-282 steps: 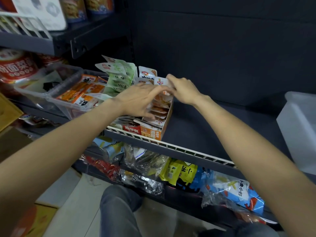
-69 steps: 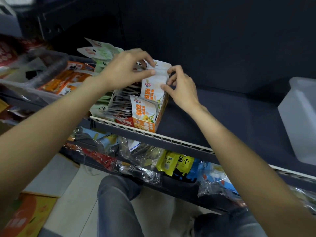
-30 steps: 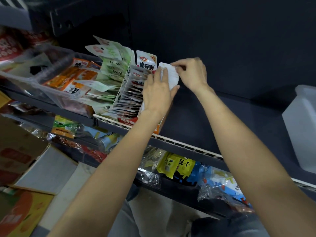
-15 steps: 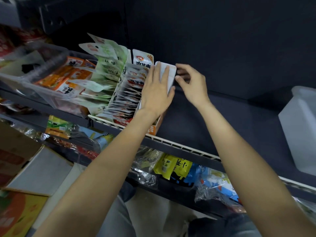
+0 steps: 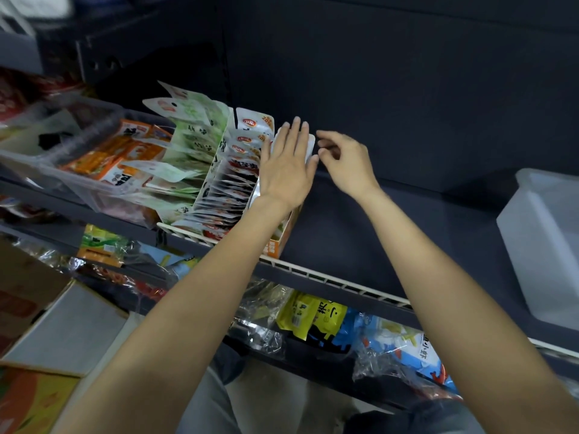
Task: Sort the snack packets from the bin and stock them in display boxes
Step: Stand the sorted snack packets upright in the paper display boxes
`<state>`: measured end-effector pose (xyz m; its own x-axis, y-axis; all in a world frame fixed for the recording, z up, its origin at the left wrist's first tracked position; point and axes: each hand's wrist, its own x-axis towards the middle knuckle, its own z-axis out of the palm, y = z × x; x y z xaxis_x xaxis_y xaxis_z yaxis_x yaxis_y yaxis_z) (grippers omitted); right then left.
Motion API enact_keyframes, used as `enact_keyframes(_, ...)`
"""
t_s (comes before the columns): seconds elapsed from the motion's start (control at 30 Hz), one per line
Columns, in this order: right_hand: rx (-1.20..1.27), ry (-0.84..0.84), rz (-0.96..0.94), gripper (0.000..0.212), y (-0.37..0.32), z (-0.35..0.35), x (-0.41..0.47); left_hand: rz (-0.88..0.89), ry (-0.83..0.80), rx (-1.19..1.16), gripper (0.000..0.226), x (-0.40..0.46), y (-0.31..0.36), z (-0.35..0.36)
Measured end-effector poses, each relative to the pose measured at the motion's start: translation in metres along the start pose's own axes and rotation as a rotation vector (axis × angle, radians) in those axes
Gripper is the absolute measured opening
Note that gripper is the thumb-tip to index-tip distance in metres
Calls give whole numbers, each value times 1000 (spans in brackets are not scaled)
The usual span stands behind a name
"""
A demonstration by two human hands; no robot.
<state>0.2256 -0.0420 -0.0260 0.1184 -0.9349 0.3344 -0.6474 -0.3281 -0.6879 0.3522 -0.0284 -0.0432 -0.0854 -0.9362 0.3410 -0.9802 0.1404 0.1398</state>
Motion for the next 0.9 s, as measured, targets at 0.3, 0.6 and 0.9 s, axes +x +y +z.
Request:
enact_keyframes(0.3, -43, 107, -189, 19, -9, -7, -60, 207, 322, -189, 29, -69, -39, -62)
enact_keyframes(0.6, -176, 2, -33, 25, -25, 22, -56, 217, -73, -12, 34, -126, -31, -37)
enact_keyframes(0.9, -17, 85, 117, 9, -27, 23, -41, 230, -106, -30, 44, -124, -38, -36)
